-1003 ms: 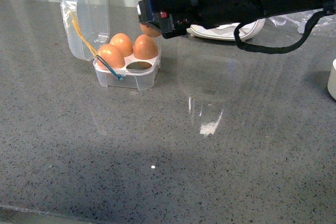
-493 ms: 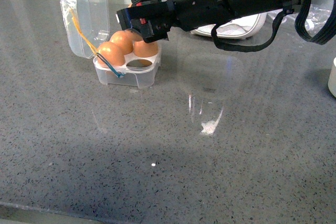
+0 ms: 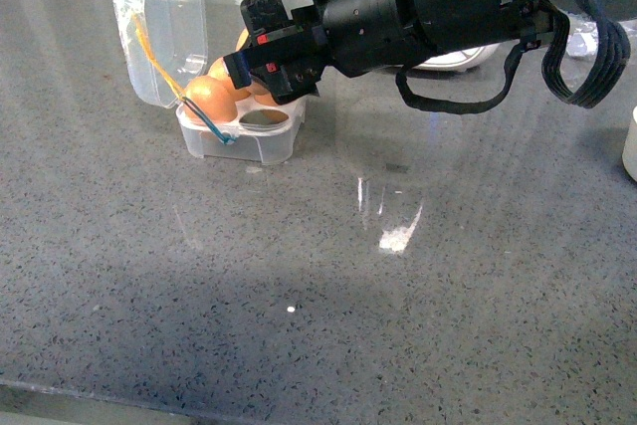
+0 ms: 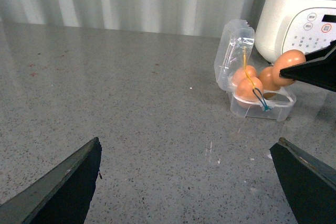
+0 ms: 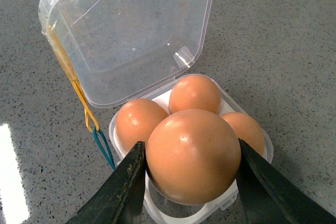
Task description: Put egg into box
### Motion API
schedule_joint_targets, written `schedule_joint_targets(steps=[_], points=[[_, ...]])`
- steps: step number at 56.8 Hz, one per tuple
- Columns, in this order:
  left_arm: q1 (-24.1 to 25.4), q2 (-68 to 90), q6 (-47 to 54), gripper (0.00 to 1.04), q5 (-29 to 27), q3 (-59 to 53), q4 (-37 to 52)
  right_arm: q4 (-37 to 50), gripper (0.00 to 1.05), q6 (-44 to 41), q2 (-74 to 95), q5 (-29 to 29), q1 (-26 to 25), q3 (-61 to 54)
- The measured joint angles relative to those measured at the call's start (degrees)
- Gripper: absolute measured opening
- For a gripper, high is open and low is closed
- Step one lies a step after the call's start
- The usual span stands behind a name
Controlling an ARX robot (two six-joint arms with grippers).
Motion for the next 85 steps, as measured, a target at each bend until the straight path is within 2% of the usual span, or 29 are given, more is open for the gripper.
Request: schedule_joint_targets(steps=[15, 19, 29, 38, 56, 69, 77, 78, 81, 85], points=[[0.0, 0.0, 0.0, 0.98, 0.0, 0.0, 0.0, 0.3, 1.0, 0.3, -0.7, -0.1, -0.5, -1.2], [0.0, 0.0, 0.0, 0.98, 0.0, 0.0, 0.0, 1.2, 0.97, 0.6, -2.1, -0.1, -0.8, -1.9], [0.0, 0.0, 0.0, 0.98, 0.0, 0.0, 0.0, 3.3, 0.97, 2.7, -7.8, -0.1, -2.9, -4.6], [0.0, 0.0, 0.0, 0.98, 0.0, 0.0, 0.0, 4.0, 0.97, 5.0, -14.1, 4.2, -7.1, -8.5], [0.0, 0.0, 0.0, 0.98, 0.0, 0.0, 0.0, 4.5, 0.97, 6.4, -26.5, 17.7, -21.0, -21.0], [0.0, 0.0, 0.0, 0.98, 0.0, 0.0, 0.0, 7.7, 0.97, 5.0, -37.8, 20.2, -32.3, -30.9], [0.0, 0.0, 0.0, 0.98, 0.0, 0.0, 0.0, 8.5, 0.97, 5.7, -44.4, 19.8, -39.7, -35.2], [0.0, 0.0, 0.0, 0.98, 0.0, 0.0, 0.0, 9.4, 0.96, 6.4, -45.5, 18.0, -41.2, -36.1], [0.0, 0.0, 0.0, 0.98, 0.0, 0.0, 0.0, 13.9, 0.84, 7.8, -48.6, 9.1, -44.3, -39.9], [0.0, 0.0, 0.0, 0.98, 0.0, 0.0, 0.0, 13.3, 0.68, 8.4, -54.9, 5.2, -44.9, -45.5]])
